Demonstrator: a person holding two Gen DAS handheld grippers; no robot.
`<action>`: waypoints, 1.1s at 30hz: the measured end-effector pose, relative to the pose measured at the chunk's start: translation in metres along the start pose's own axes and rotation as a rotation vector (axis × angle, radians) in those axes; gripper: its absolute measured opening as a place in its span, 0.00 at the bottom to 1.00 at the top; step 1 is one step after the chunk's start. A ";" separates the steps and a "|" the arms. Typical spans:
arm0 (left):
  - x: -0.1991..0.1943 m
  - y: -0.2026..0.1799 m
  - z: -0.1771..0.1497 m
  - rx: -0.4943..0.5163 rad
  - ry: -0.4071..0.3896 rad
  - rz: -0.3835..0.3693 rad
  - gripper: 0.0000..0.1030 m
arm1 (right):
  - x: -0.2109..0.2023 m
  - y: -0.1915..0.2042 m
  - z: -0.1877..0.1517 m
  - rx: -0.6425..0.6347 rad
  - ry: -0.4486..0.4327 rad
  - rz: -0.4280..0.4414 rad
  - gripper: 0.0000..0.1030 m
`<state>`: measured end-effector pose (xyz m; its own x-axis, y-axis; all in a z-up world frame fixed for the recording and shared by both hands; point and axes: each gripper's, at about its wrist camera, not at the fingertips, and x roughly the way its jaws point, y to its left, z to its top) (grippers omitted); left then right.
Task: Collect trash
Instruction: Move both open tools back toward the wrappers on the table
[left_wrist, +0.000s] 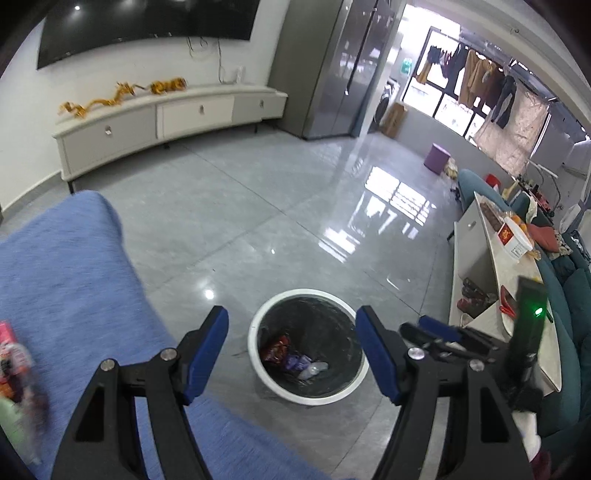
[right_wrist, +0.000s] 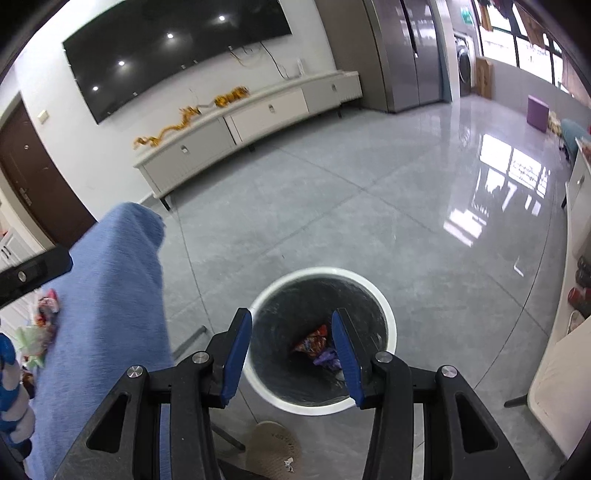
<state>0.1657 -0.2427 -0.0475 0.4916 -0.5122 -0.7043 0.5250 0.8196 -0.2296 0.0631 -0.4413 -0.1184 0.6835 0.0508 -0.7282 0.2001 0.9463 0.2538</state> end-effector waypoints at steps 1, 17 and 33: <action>-0.015 0.005 -0.004 0.004 -0.022 0.015 0.68 | -0.008 0.005 0.001 -0.005 -0.016 0.003 0.41; -0.180 0.131 -0.097 -0.123 -0.219 0.203 0.68 | -0.085 0.106 0.004 -0.113 -0.126 0.058 0.41; -0.249 0.237 -0.216 -0.325 -0.223 0.373 0.69 | -0.059 0.198 -0.010 -0.237 -0.049 0.123 0.42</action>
<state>0.0170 0.1345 -0.0718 0.7572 -0.1845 -0.6265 0.0621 0.9752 -0.2122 0.0551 -0.2539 -0.0315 0.7266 0.1602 -0.6681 -0.0529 0.9826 0.1781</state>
